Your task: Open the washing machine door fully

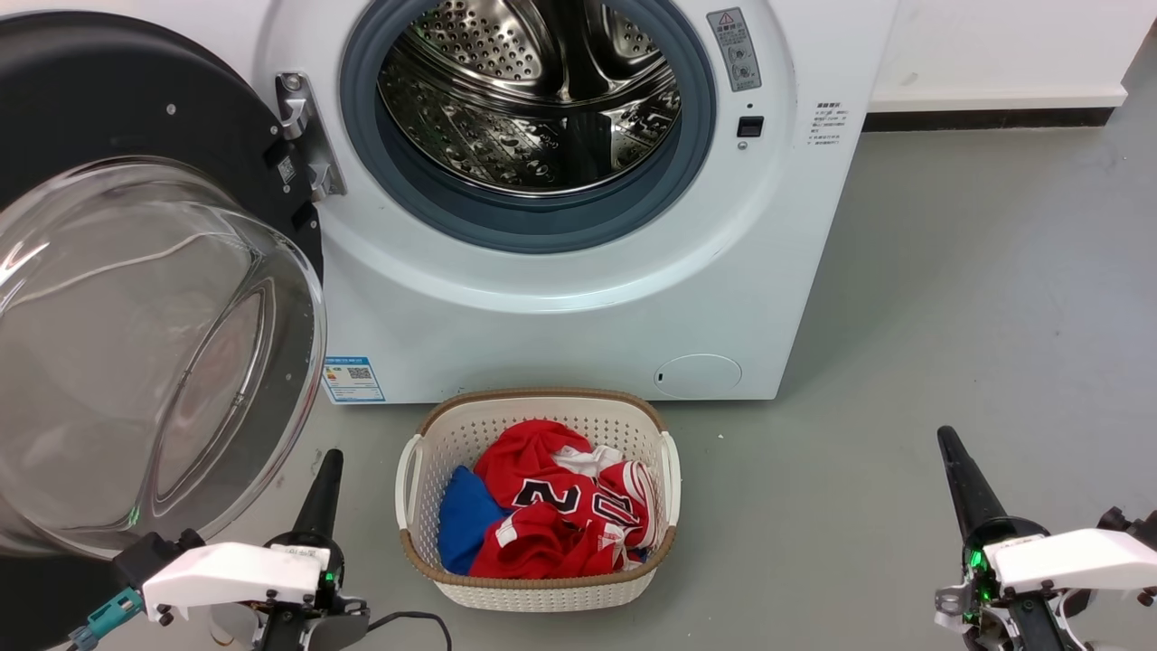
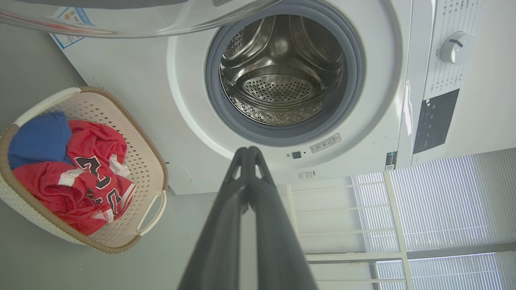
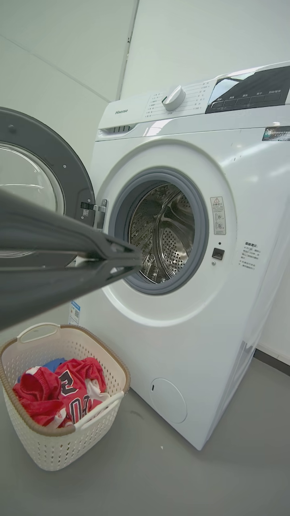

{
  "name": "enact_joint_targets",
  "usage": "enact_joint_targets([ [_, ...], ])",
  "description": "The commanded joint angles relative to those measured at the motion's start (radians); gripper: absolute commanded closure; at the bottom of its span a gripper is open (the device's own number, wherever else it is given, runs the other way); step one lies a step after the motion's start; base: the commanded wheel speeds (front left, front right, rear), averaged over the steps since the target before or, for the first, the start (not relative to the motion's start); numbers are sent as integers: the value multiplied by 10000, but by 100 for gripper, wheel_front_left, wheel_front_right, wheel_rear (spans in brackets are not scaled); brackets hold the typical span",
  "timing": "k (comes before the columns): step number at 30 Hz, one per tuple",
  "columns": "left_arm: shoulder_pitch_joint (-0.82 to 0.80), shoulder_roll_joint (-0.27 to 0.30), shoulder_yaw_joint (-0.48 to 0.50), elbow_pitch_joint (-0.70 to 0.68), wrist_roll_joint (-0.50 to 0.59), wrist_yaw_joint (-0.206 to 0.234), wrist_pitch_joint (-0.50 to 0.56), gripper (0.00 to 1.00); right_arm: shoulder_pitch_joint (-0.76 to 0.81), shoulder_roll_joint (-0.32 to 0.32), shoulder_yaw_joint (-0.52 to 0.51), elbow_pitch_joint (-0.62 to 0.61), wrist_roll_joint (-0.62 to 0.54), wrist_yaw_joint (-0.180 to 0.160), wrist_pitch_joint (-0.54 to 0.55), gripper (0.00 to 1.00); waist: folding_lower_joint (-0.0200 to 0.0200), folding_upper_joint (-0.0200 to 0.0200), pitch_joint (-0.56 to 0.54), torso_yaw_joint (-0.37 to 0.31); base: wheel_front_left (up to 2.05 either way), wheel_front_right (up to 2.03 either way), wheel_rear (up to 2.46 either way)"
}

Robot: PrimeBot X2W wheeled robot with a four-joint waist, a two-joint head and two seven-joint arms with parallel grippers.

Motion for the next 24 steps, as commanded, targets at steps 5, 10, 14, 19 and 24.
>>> enact_joint_targets([
  [5,-216,-55,209,-83,-463,-170,144,100,-257,-49,-82,-3,584,1,87,100,0,-1,0,24,0,0,0],
  [10,-223,-126,342,-86,-795,-244,256,100,-300,-41,-131,34,1007,1,145,100,0,-1,0,47,0,0,0],
  [14,-236,-181,425,-87,-1050,-292,334,100,-327,-35,-170,65,1322,1,187,100,0,-1,0,65,0,0,0],
  [19,-252,-238,546,-90,-1361,-379,442,100,-373,-26,-216,105,1731,1,260,100,0,-1,0,87,0,0,0],
  [24,-225,-276,666,-92,-1659,-447,539,100,-412,-16,-262,138,2087,1,307,100,-1,-1,0,109,0,0,0],
])
